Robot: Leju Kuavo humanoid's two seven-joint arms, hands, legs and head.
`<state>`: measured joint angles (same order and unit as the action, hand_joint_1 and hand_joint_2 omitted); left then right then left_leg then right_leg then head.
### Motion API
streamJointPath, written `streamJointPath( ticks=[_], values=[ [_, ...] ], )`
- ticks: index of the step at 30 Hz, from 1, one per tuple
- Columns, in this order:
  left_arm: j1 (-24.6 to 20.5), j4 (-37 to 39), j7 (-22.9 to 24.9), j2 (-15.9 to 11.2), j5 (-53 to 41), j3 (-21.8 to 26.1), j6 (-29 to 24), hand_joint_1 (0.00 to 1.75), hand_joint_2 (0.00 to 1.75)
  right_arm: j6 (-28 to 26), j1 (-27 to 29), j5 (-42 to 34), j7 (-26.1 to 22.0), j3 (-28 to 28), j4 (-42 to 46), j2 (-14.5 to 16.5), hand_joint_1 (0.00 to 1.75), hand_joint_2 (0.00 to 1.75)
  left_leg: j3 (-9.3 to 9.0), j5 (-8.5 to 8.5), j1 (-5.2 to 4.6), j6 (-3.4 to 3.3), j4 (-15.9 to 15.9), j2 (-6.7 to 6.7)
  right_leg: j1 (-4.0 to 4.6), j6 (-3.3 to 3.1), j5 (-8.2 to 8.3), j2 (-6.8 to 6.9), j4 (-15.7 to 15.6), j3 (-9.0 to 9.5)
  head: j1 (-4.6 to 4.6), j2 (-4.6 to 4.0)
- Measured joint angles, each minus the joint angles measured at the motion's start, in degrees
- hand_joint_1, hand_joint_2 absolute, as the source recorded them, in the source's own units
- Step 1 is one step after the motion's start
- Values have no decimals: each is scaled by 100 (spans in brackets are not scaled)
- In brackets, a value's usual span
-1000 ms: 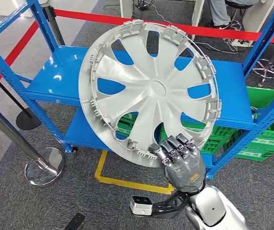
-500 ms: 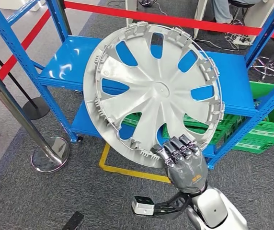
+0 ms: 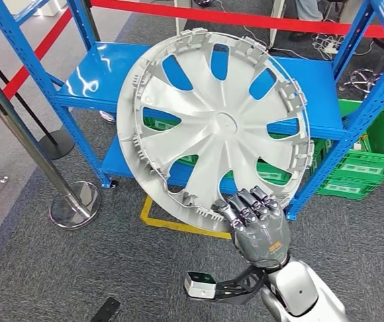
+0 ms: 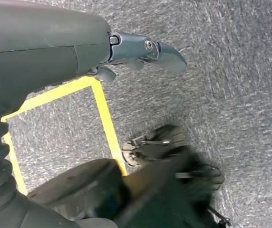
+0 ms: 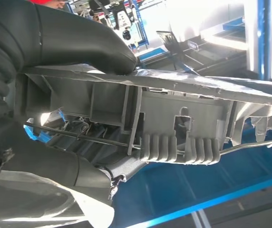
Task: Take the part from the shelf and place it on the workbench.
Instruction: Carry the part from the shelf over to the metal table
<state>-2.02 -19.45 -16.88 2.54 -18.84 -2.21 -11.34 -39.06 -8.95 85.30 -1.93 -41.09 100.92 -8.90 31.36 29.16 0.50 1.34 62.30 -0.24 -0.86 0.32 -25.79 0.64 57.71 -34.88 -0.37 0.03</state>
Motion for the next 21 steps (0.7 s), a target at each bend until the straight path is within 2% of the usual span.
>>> streamJointPath(
  ticks=[1, 2, 4, 5, 6, 7, 9, 10, 11, 12, 13, 14, 15, 16, 17, 18, 19, 20, 21],
  values=[
    [-13, 0, -1, 1, -1, 0, -1, 0, 175, 0, -2, -2, -2, 1, 1, 1, 175, 175, -204, 21, -10, -30, -331, -4, 7, 34, 51, 1, 7, -45, 2, 1],
    [-22, 0, -1, 1, -1, 0, -4, 0, 175, 0, -4, -3, -4, 1, 1, 2, 175, 175, -306, 52, -24, -64, -532, -8, 9, 75, 109, 4, 1, -79, 2, 0],
    [-18, 1, -2, 5, -1, 0, -9, 0, 175, 0, -4, -5, -6, 1, 1, 2, 175, 175, -268, -16, -33, -144, -622, 1, -4, 159, 198, 2, -28, -127, 2, 1],
    [-12, 1, -2, 7, -1, 0, -12, 0, 175, 0, -2, -5, -7, 2, 1, 2, 175, 175, -224, -78, -29, -197, -640, 14, -12, 188, 138, -9, 4, -175, 4, 1],
    [-8, 2, -2, 6, -1, 0, -13, 0, 175, 0, 0, -5, -8, 4, 0, 2, 175, 175, -171, -144, -21, -248, -659, 28, -14, 208, -24, -23, 131, -244, 10, 1],
    [-8, 2, -2, 6, -1, 1, -15, 0, 175, 0, 1, -4, -10, 5, -1, 2, 175, 175, -105, -211, -14, -289, -674, 41, -16, 220, -273, -37, 377, -338, 15, 1],
    [-16, 2, -2, -1, -1, 2, -18, 0, 175, 0, 3, -3, -12, 6, -1, 2, 175, 175, 48, -329, -37, -328, -667, 45, -15, 236, -806, -48, 1135, -529, 21, 1],
    [-17, 2, -2, 1, -1, 2, -17, 0, 175, 0, 4, -3, -12, 6, -1, 2, 175, 175, 121, -386, -50, -332, -663, 46, -14, 240, -944, -48, 1473, -578, 21, 1],
    [-18, 3, -2, 2, -1, 2, -14, 0, 175, 0, 4, -4, -12, 7, -2, 2, 175, 175, 202, -447, -64, -331, -655, 47, -13, 239, -936, -48, 1660, -549, 21, 1],
    [-18, 3, -2, 4, -1, 2, -11, 0, 175, 0, 4, -8, -12, 8, -2, 2, 175, 175, 283, -504, -75, -328, -644, 47, -10, 228, -806, -48, 1643, -422, 21, 1],
    [-18, 4, -2, 7, -1, 2, -7, 0, 175, 0, 2, -13, -12, 10, -3, 2, 175, 175, 362, -560, -84, -320, -631, 46, -4, 208, -625, -48, 1414, -194, 20, 1],
    [-18, 4, -2, 11, -1, 2, -3, 0, 175, 0, -2, -18, -12, 13, -3, 2, 175, 175, 439, -616, -90, -309, -614, 44, 6, 180, -491, -47, 1029, 119, 19, 1],
    [-19, 4, -2, 15, -1, 2, 0, 0, 175, 0, -8, -23, -12, 14, -2, 2, 175, 175, 502, -667, -100, -292, -593, 42, 20, 157, -474, -47, 542, 471, 19, 1],
    [-19, 4, -2, 17, -1, 2, 2, 0, 175, 0, -14, -26, -13, 15, -3, 2, 175, 175, 550, -724, -108, -271, -580, 39, 34, 139, -522, -47, 137, 747, 13, 0],
    [-18, 4, -2, 19, -1, 2, 2, 0, 175, 0, -17, -28, -13, 15, -3, 2, 175, 175, 583, -783, -109, -247, -577, 38, 51, 129, -586, -50, -130, 913, 12, 0],
    [-16, 4, -2, 20, -1, 2, 2, 0, 175, 0, -20, -29, -13, 15, -4, 2, 175, 175, 610, -846, -108, -220, -582, 38, 66, 125, -616, -52, -262, 974, 10, 1],
    [-10, 7, -2, 17, -1, 2, 2, 0, 175, 0, -20, -30, -13, 16, -6, 2, 175, 175, 632, -897, -103, -191, -593, 35, 60, 107, -576, -48, -266, 921, 6, 1],
    [-4, 10, -2, 14, -1, 2, 2, 0, 175, 0, -24, -30, -12, 16, -8, 2, 175, 175, 663, -865, -97, -157, -577, 28, 53, 73, -517, -38, -264, 865, 11, 1],
    [4, 12, -2, 11, -1, 2, 2, 0, 175, 0, -29, -29, -12, 16, -11, 3, 175, 175, 712, -721, -91, -121, -476, 21, 42, 22, -455, -26, -268, 806, 2, 1]
  ],
)
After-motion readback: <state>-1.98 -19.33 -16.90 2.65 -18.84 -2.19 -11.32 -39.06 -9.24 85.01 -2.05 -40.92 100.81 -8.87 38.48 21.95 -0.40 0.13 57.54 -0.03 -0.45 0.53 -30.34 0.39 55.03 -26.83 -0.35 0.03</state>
